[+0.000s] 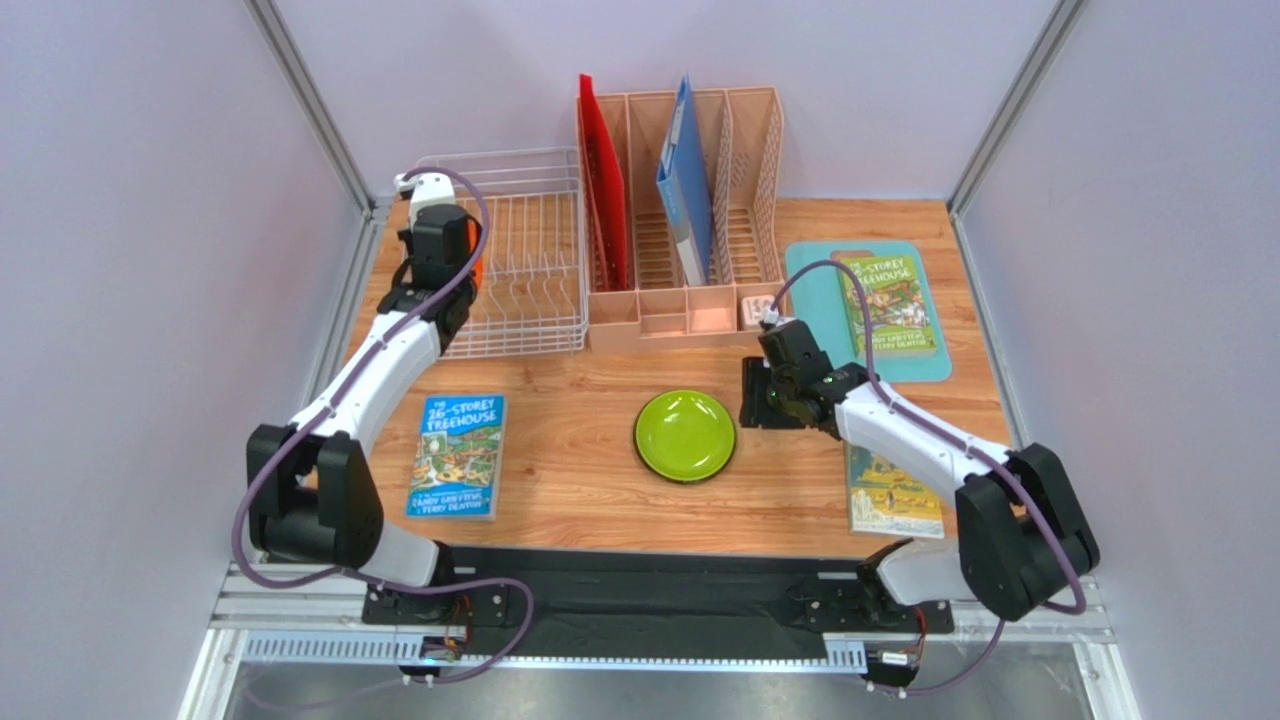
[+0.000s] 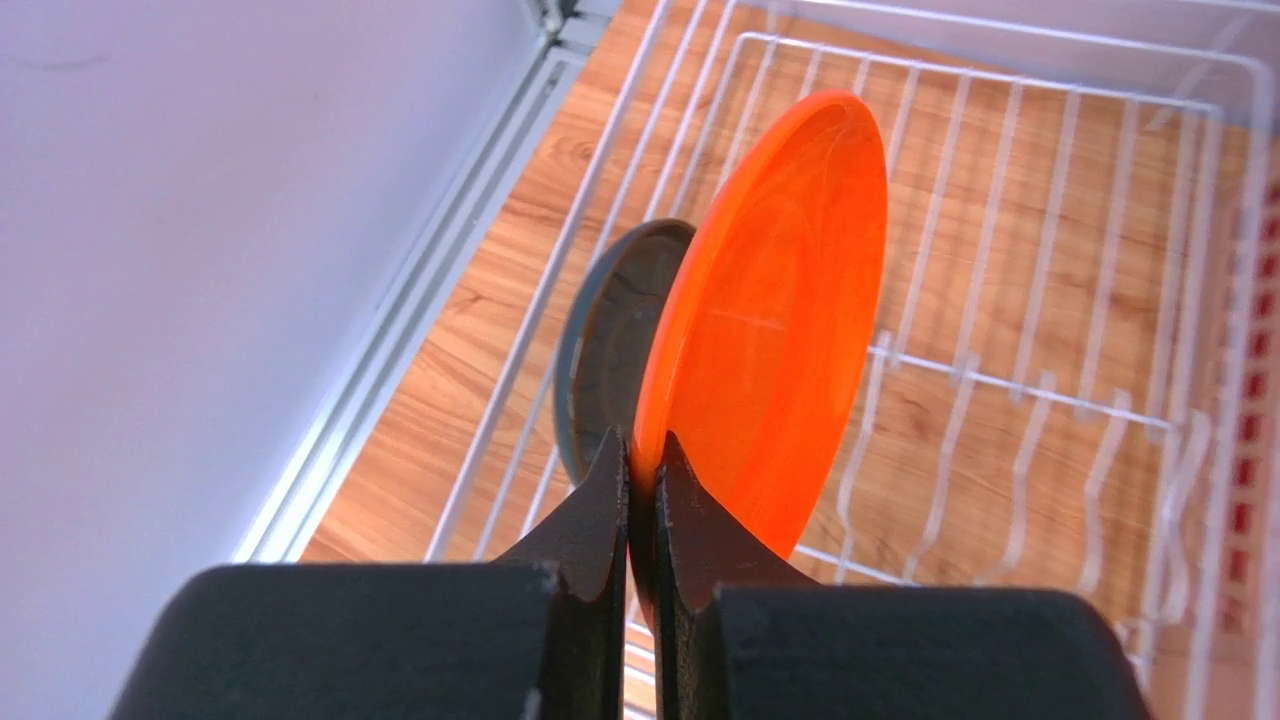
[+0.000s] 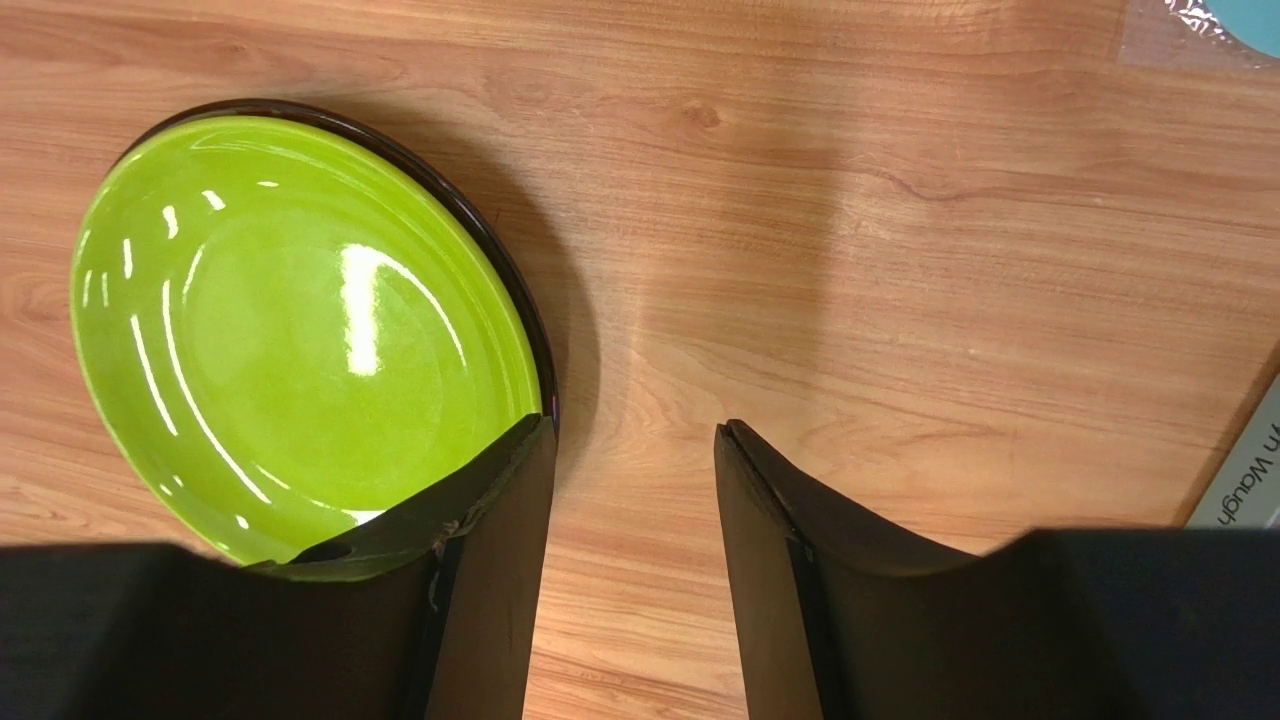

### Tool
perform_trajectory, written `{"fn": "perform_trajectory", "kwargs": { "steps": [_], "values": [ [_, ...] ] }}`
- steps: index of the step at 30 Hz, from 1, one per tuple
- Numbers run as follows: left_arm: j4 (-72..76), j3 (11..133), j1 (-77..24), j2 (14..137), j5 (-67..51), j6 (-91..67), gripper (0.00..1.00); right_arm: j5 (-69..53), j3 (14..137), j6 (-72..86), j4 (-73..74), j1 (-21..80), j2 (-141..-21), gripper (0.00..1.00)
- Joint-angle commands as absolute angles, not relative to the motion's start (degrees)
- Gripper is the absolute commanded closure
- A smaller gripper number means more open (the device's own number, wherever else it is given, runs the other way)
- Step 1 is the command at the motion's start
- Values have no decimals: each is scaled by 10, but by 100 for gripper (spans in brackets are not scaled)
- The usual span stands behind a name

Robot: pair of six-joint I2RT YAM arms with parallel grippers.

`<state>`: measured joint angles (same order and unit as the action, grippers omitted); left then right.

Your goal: Unload the plates from the dish rack

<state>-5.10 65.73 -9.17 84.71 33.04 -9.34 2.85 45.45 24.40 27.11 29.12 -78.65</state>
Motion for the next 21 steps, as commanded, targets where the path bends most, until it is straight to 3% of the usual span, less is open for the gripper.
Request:
{"fn": "perform_trajectory", "kwargs": {
  "steps": [1, 5, 12, 21],
  "values": [
    [-71, 659, -122, 780, 366, -94, 100, 31, 444, 254, 259, 293, -734, 51],
    [-149, 652, -134, 713, 303, -156, 100, 19, 445, 258, 268, 293, -681, 51],
    [-122, 513, -155, 568, -35, -303, 100, -79, 459, 285, 234, 293, -611, 49],
    [-50, 414, -264, 533, -122, -407, 100, -161, 444, 325, 157, 302, -585, 47]
  ]
}}
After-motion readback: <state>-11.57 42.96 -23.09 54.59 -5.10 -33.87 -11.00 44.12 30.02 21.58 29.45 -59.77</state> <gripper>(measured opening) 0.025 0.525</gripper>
